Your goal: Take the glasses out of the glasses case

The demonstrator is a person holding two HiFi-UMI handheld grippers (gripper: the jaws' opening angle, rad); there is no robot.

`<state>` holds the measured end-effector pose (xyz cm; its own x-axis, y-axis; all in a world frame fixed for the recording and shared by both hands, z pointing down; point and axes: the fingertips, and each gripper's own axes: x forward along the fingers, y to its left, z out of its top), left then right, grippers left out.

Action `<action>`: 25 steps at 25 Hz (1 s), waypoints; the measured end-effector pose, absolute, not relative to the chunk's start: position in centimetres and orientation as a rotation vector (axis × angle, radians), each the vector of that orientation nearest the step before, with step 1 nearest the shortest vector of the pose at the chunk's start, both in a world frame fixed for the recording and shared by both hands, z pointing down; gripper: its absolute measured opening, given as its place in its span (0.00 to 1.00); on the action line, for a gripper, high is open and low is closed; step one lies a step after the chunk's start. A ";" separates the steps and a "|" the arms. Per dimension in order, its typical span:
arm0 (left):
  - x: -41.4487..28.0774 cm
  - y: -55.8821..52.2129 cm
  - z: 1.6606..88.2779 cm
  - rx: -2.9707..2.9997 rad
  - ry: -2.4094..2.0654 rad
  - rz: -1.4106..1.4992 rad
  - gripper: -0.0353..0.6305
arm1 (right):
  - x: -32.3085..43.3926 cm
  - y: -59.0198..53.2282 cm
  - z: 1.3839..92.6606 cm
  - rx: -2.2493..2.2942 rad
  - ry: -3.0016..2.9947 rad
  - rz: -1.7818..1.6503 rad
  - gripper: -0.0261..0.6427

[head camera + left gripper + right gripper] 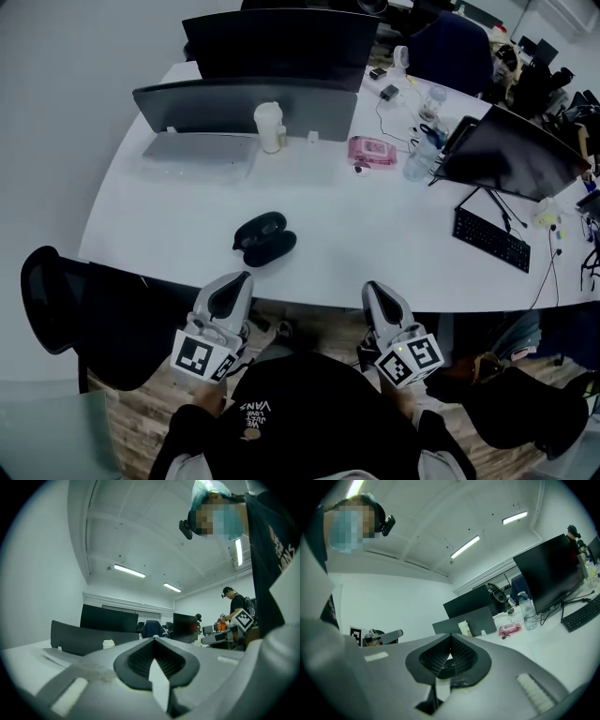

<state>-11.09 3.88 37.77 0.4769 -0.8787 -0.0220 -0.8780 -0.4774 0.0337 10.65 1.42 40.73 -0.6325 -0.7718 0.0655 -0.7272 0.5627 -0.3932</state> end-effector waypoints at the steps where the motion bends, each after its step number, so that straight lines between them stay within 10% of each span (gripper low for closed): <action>1: -11.3 3.3 37.8 2.690 -1.586 -0.055 0.05 | 10.4 1.1 40.7 -1.297 2.669 -0.592 0.04; 25: -17.2 -6.3 40.5 2.752 -1.360 0.015 0.06 | 5.5 -4.3 41.1 -1.528 2.543 -0.589 0.04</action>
